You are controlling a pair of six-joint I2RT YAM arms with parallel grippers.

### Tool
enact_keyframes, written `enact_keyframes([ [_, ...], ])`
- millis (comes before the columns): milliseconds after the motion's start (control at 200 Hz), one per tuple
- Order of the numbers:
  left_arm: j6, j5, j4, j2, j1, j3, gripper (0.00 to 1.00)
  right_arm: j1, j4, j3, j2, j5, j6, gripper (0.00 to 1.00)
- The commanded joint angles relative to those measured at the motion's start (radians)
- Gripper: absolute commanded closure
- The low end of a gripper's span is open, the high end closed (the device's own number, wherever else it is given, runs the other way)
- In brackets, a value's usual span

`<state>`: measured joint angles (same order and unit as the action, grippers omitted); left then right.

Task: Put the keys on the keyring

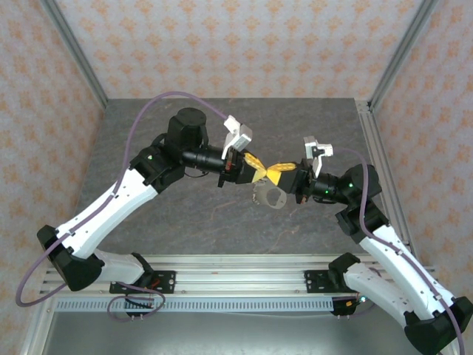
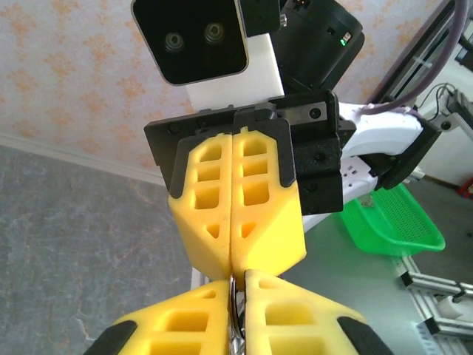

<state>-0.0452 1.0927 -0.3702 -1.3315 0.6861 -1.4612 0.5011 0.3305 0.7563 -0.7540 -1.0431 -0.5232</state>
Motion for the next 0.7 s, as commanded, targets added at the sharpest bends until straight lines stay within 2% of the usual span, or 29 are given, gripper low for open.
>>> enact_keyframes([
  [0, 0.017, 0.012, -0.03, 0.005, -0.005, -0.034, 0.96, 0.005, 0.036, -0.003, 0.019, 0.003, 0.023, 1.0],
  [35, 0.021, 0.01, -0.036, 0.008, -0.005, -0.033, 1.0, 0.006, 0.028, -0.003, 0.019, 0.006, 0.03, 1.0],
  [165, 0.037, 0.004, -0.065, 0.011, -0.005, -0.047, 1.0, 0.005, 0.002, -0.006, 0.021, 0.02, 0.049, 1.0],
  [260, 0.083, -0.014, -0.153, -0.003, -0.006, -0.095, 1.0, 0.005, -0.073, 0.002, 0.028, 0.022, 0.095, 1.0],
  [305, 0.119, -0.039, -0.223, -0.016, -0.005, -0.134, 1.0, 0.005, -0.126, 0.011, 0.037, 0.028, 0.131, 0.93],
  [410, 0.198, -0.11, -0.404, -0.063, -0.006, -0.252, 1.0, 0.005, -0.275, 0.052, 0.056, 0.059, 0.229, 0.66],
  [515, 0.218, -0.202, -0.531, -0.114, -0.005, -0.349, 1.0, 0.005, -0.428, 0.097, 0.058, 0.117, 0.322, 0.49],
  [596, 0.204, -0.263, -0.599, -0.149, -0.004, -0.405, 1.0, 0.005, -0.477, 0.101, 0.067, 0.156, 0.361, 0.44],
  [696, 0.166, -0.297, -0.643, -0.182, -0.003, -0.453, 1.0, 0.006, -0.504, 0.089, 0.082, 0.213, 0.392, 0.43],
])
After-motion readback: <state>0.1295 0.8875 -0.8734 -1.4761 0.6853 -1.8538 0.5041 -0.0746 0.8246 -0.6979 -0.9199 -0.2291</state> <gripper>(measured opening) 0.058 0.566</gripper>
